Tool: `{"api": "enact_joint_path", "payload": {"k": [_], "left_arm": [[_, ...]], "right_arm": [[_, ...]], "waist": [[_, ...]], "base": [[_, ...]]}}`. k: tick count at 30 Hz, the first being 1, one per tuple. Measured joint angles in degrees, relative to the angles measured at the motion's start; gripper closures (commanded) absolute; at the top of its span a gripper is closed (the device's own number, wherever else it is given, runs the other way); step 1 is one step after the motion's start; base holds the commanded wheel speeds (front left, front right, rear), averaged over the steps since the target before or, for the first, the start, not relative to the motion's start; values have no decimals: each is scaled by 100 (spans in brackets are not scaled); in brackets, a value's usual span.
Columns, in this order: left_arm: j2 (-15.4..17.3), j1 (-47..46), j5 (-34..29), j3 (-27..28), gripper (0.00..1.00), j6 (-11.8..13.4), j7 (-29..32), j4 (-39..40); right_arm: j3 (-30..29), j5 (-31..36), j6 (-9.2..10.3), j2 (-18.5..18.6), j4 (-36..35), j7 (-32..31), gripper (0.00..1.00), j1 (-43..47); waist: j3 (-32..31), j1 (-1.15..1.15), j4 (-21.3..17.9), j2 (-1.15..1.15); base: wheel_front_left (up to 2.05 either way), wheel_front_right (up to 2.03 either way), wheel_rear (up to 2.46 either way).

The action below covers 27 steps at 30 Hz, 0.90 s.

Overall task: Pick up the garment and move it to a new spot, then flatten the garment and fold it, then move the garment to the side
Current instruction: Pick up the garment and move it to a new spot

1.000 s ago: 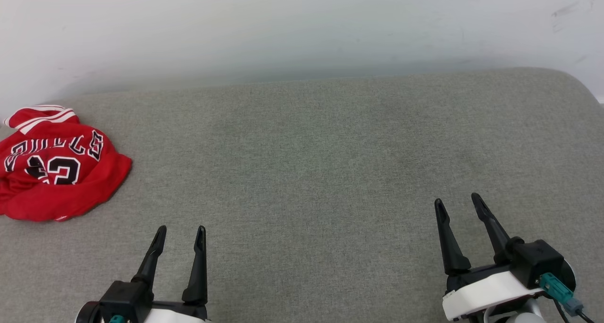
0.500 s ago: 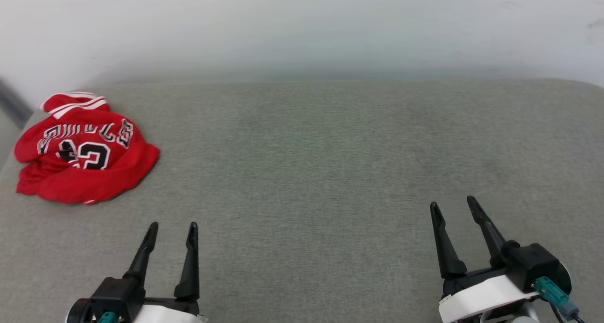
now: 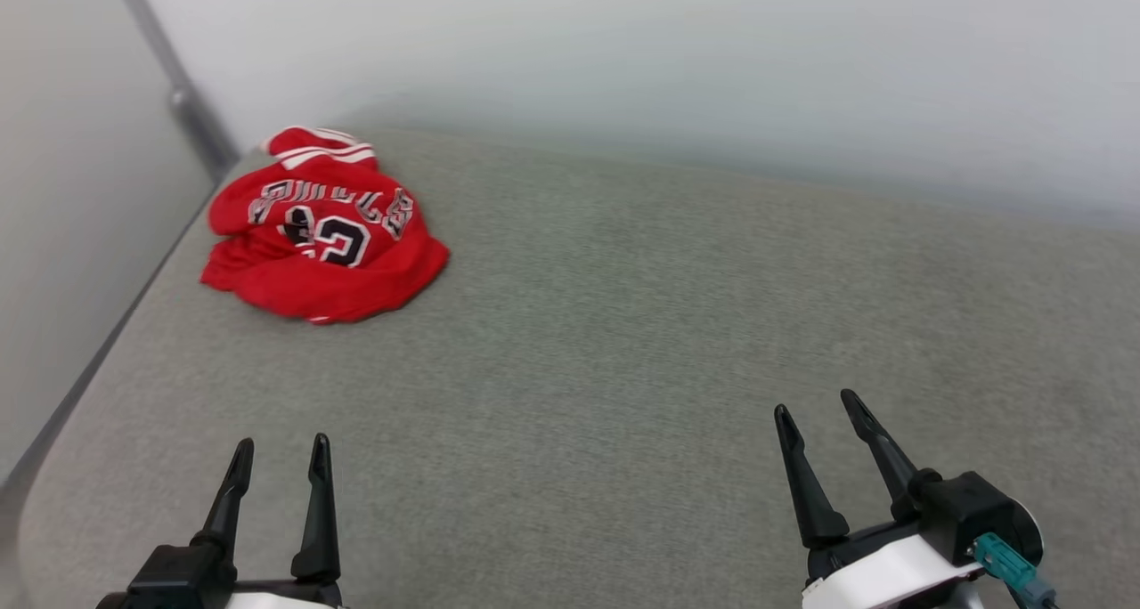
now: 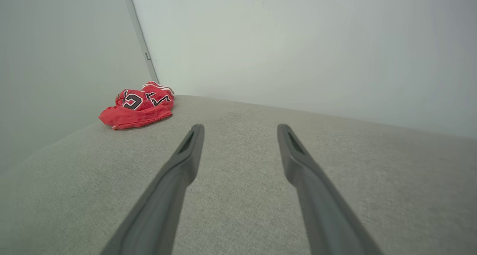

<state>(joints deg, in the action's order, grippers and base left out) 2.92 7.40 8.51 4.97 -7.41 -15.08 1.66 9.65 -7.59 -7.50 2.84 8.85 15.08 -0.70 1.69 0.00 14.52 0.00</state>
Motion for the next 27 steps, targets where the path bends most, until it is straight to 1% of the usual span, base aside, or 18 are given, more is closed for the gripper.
{"api": "enact_joint_path", "payload": {"k": [8,13,20,27], "left_arm": [[-1,202,-29,42,0,0,1,43],[-1,298,-153,76,0,0,1,96],[1,324,-192,96,0,0,0,258],[1,380,-143,92,0,0,0,282]], "right_arm": [[174,-98,0,0,58,0,0,73],[325,-154,0,0,90,0,0,98],[401,-207,0,0,91,0,0,137],[463,-205,0,0,121,0,0,132]], "waist": [[-156,0,630,0],[-278,0,919,0],[-377,0,1161,0],[-363,0,1196,0]], "base": [[0,0,0],[0,0,0],[0,0,0],[0,0,0]]}}
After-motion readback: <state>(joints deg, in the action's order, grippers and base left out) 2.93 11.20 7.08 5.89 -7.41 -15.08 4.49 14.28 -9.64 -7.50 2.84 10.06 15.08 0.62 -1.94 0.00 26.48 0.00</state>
